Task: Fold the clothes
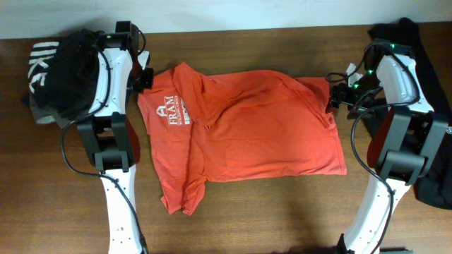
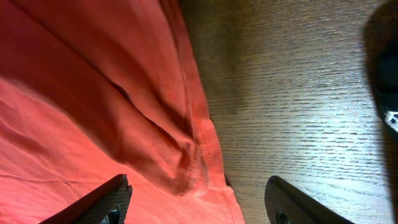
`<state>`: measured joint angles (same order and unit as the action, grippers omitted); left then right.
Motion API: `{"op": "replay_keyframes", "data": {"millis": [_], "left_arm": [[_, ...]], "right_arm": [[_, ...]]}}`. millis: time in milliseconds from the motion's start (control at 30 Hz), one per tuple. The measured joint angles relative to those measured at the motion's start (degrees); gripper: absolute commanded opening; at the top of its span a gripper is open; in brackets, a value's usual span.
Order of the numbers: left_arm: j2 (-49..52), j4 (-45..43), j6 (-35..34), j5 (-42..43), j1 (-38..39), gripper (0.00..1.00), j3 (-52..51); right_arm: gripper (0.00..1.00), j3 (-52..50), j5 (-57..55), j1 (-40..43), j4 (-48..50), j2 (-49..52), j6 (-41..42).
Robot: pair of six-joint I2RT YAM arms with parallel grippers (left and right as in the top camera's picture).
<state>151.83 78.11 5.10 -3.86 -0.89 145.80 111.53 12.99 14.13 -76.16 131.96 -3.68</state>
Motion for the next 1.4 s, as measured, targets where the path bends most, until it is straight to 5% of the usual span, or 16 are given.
{"op": "replay_keyframes", "data": {"millis": [133,233,500,733,1067,1400], "left_arm": [[-0.24,0.15,-0.46,-1.77,-0.02,0.77,0.00],[-0.42,0.61,-0.52,-2.45,0.00,0.99,0.17],[-2.62,6.23,-1.53,-1.42,-0.04,0.99,4.61],[-7.10,11.91,0.20,9.77,2.05,0.99,6.25],[-7.15,10.38,2.12,14.64,12.85,0.95,-4.26],[-7.13,0.44,-1.97,15.04,13.27,0.68,-15.93]], "right_arm": [[0.73,0.00,0.02,0.00,0.04,0.00,-0.02],[0.73,0.00,0.00,0.02,0.20,0.00,-0.02],[0.73,0.00,0.20,0.02,0.70,0.00,0.00],[0.73,0.00,1.09,0.02,1.90,0.00,0.00],[0.73,0.00,1.49,0.02,3.02,0.00,0.00],[0.73,0.00,1.49,0.02,3.04,0.00,-0.02]]}}
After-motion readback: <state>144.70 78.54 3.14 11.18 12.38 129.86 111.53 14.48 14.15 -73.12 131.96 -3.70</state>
